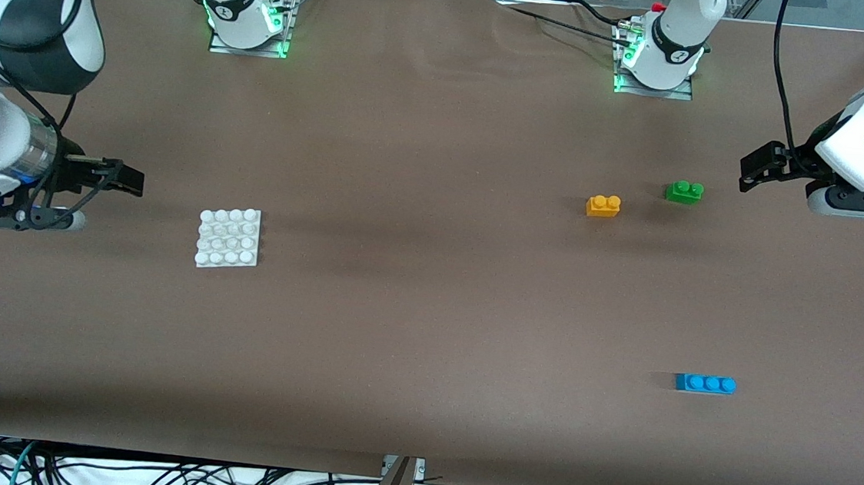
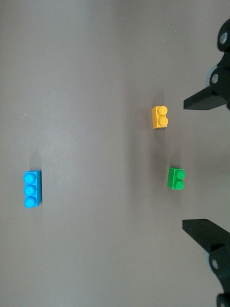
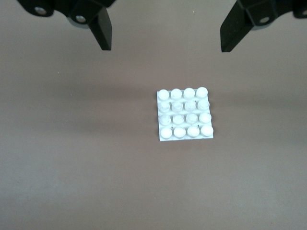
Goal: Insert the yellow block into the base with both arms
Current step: 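Reach the right gripper down onto the white base plate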
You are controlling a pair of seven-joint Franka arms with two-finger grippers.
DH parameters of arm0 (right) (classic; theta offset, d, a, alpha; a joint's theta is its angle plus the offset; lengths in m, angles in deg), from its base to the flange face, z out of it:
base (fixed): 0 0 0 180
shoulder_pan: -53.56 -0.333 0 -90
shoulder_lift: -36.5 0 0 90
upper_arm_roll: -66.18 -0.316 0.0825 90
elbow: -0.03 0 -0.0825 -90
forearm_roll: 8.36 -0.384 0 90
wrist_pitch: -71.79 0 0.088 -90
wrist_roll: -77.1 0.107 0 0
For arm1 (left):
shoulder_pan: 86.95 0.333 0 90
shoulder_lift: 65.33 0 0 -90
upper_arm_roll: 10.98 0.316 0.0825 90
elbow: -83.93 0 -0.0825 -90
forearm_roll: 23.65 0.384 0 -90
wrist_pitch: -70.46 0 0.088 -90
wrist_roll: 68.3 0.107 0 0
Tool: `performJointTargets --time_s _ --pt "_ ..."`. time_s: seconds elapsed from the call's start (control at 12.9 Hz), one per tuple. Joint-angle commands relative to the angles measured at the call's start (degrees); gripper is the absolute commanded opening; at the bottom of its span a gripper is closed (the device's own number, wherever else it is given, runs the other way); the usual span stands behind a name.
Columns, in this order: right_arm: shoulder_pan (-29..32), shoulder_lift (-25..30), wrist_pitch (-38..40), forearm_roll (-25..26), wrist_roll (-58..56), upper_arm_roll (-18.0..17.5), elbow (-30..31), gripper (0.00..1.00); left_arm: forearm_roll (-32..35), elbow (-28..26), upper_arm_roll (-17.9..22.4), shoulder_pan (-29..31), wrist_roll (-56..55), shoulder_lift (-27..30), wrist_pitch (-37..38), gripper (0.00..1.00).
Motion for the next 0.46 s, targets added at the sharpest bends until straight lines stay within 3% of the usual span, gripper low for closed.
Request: performJointTargets --time_s 0.0,0.23,0.39 --pt "-0.35 0.60 -7.70 0.13 0.49 -0.38 6.25 1.00 0.40 2.26 -0.36 -0.01 0.40 -1.18 1.36 1.00" --pt "-0.26 0.52 -14.56 -0.57 -0.12 -0.38 12.49 1.00 0.49 2.26 -0.71 -0.01 0.40 -1.18 1.36 1.00" --pt "-0.26 0.52 -24.64 -1.01 -0.21 -0.29 19.95 1.00 0.49 2.26 -0.71 0.08 0.66 -1.10 1.36 1.00"
